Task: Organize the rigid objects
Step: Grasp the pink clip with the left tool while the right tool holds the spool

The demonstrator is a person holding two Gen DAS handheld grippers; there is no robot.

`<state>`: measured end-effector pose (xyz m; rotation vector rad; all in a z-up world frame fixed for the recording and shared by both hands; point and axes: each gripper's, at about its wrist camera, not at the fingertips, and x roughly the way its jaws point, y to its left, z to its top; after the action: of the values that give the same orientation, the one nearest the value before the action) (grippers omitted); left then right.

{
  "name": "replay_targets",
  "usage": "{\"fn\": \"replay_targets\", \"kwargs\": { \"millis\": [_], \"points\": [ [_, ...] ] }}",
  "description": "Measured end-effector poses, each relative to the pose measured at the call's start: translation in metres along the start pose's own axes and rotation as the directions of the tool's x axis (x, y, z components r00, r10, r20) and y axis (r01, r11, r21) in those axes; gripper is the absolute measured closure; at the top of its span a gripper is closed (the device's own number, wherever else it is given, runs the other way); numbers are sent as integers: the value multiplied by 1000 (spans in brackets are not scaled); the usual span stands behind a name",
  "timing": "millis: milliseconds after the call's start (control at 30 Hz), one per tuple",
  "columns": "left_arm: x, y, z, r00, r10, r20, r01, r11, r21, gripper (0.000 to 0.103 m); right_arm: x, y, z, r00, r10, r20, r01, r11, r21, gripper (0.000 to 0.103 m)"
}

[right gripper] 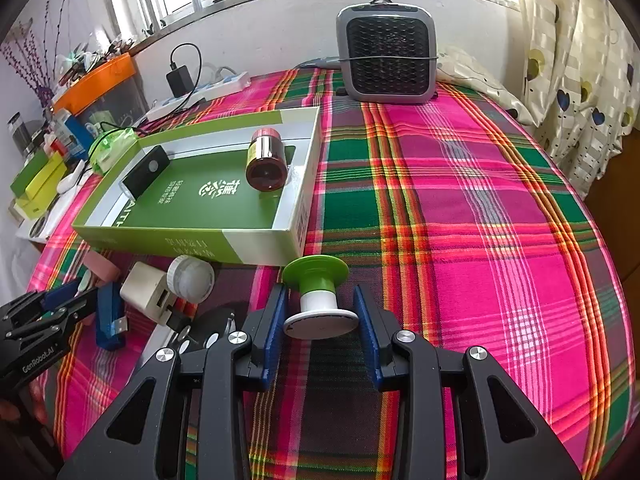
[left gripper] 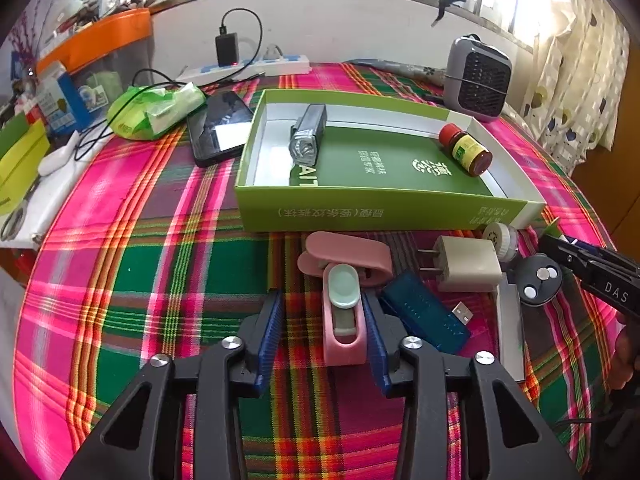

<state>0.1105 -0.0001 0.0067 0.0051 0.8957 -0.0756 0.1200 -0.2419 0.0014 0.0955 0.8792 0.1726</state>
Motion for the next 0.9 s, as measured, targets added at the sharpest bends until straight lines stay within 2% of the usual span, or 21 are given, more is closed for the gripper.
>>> {"fn": "replay_targets", "kwargs": {
  "millis": [400,900],
  "points": [
    [-2,0,-1,1000,-10,5,10,1000,-4,86,0,1,0,1000,-5,0,5,1000,-3,68],
    [-2,0,-2,1000,-18,5,18,1000,-6,86,0,1,-1,1000,-10,1,10,1000,-6,68]
  ]
}}
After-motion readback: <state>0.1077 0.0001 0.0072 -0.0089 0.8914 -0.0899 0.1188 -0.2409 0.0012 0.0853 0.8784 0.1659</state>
